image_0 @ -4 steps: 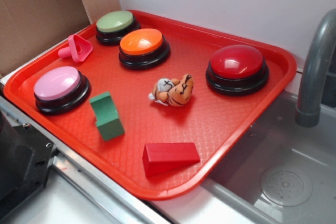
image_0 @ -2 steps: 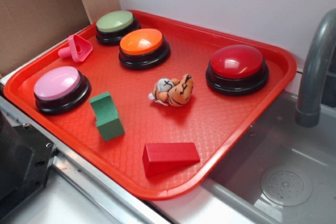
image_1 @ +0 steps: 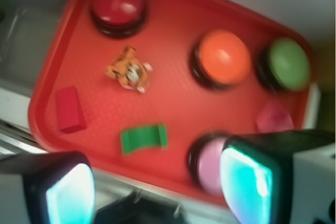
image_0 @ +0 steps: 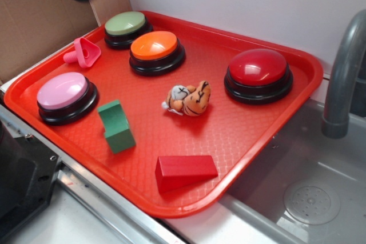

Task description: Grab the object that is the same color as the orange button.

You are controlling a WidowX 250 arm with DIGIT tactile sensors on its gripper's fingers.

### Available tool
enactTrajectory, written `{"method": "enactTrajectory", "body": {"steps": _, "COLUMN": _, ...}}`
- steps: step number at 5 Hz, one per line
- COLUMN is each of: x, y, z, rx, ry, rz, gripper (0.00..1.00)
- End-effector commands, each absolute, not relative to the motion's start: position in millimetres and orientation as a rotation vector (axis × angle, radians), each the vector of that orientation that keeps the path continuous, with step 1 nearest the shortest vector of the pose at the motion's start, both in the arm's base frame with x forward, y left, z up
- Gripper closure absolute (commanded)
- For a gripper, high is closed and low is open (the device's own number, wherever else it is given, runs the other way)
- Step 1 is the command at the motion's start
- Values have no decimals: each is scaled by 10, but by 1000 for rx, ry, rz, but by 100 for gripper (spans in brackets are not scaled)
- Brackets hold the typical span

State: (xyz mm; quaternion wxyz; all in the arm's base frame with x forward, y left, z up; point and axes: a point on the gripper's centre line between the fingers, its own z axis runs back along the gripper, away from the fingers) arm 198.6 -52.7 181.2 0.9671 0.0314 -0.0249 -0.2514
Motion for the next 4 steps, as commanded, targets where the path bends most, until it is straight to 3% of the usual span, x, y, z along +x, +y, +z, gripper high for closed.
{"method": "enactTrajectory", "body": {"steps": 1, "x": 2178, "y": -987, "z": 1274, "rx": 90, "ry": -28, "rz": -1007, "gripper": 0}}
{"method": "enactTrajectory", "body": {"steps": 2, "x": 2022, "y": -1036, "z": 934, "rx": 76, "ry": 20, "rz": -1242, "gripper": 0}}
{"method": "enactTrajectory", "body": {"steps": 3, "x": 2116, "y": -961, "z": 709, "rx": 204, "ry": 53, "rz": -1142, "gripper": 0}}
{"method": "enactTrajectory", "body": {"steps": 4, "x": 2252, "y": -859, "z": 619, "rx": 235, "ry": 50, "rz": -1075, "gripper": 0}}
